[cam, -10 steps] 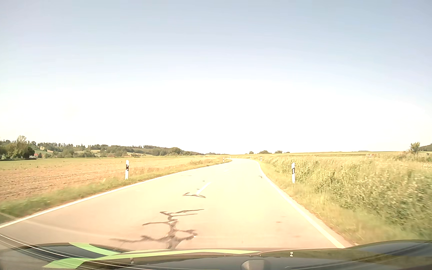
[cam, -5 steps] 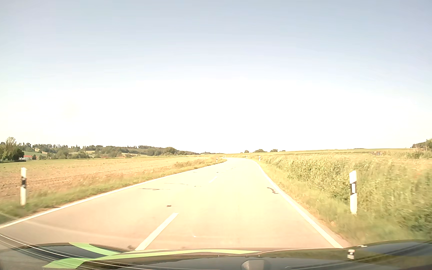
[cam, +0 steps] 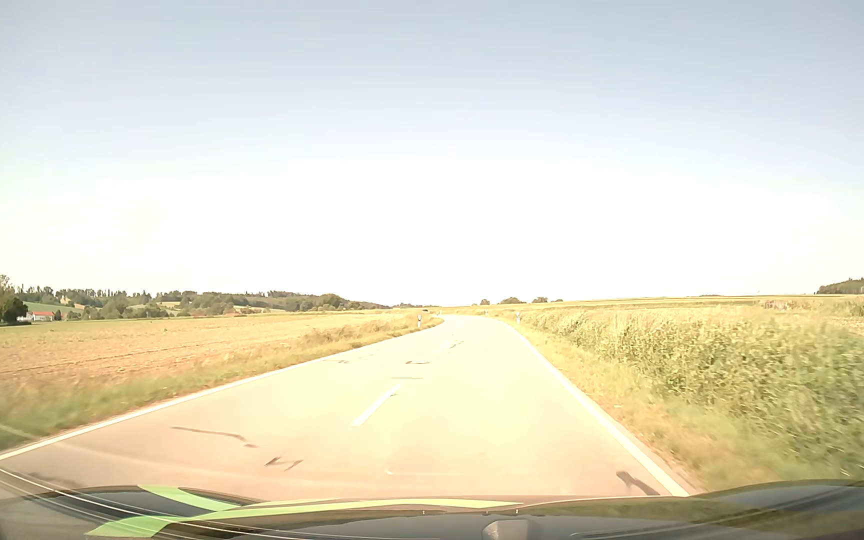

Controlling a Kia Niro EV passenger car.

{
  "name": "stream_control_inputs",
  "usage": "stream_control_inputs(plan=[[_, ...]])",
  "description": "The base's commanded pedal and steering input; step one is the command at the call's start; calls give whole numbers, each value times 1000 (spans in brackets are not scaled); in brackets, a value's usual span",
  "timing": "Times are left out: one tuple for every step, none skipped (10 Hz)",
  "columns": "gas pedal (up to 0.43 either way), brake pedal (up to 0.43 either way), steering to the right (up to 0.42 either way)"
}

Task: Follow the waypoints while adhering to traffic rules and regulations

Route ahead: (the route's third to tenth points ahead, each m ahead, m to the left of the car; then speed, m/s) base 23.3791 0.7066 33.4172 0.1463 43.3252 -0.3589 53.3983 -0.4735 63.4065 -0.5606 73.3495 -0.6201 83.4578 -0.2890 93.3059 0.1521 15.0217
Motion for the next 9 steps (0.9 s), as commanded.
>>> stream_control_inputs(plan=[[240,0,11],[240,0,11],[240,0,12],[240,0,11],[240,0,11],[248,0,12],[248,0,11],[248,0,11],[248,0,12]])
